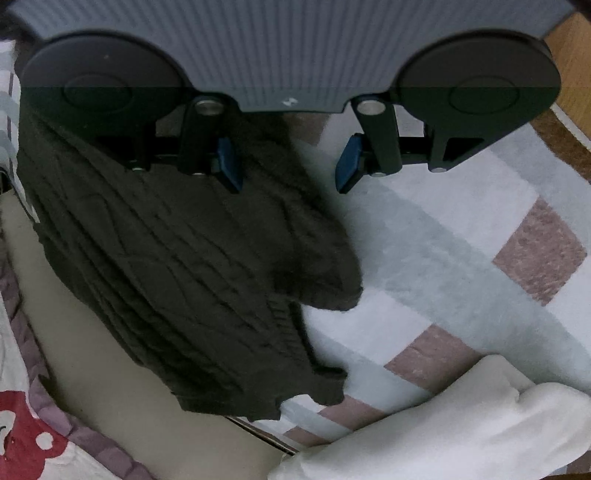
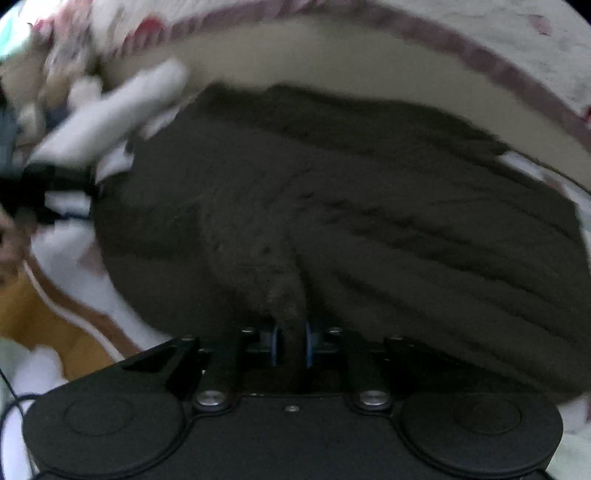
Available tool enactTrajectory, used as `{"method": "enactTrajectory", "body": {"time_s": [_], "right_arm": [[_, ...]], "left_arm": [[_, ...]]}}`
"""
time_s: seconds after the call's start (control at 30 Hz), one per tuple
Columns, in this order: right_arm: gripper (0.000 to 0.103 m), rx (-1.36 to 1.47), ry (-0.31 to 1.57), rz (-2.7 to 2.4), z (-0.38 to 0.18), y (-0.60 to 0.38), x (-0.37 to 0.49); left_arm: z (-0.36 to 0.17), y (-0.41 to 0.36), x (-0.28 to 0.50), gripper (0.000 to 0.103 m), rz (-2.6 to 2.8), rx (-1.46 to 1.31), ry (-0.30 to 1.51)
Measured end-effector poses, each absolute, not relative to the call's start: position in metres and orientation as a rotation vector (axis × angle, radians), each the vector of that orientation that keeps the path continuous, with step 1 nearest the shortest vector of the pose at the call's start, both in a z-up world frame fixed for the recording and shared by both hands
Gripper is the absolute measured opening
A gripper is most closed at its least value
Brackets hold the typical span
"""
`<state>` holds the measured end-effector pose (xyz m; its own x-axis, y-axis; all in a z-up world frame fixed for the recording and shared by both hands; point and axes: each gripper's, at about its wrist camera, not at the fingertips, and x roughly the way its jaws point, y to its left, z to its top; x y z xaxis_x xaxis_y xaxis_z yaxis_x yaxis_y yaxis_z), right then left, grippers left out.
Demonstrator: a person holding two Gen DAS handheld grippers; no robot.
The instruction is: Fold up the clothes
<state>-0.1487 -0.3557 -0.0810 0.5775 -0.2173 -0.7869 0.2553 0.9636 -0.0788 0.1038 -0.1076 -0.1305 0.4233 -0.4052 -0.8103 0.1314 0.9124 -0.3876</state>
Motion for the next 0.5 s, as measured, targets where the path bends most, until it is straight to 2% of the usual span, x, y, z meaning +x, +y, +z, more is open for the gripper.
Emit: {"method": "enactTrajectory", "body": {"time_s": [0.2,0.37,0.43,0.5], "right_arm": [[0.014,-0.022,0.798,-0.373,-0.042,-0.38,-0.192],[0.014,0.03,0.867,-0.358,-0.052,-0.395,-0.217],[0.014,0.084,0.87,-0.349,-0.055,-0.4,-0.221],[0.014,0.128,0.864,-0.347,-0.058,-0.41,-0.226]], "left_arm": [[-0.134,-0.108,0.112,0.061,-0.373,-0.388,1.085],[-0.142,-0.118,0.131,0.067,-0.39,-0.489,1.073],[-0.144,-0.123,0.139,0.067,-0.391,-0.515,1.052],[-0.146,-0.131,0.143,0.063,-0.43,-0.5,1.036]]}}
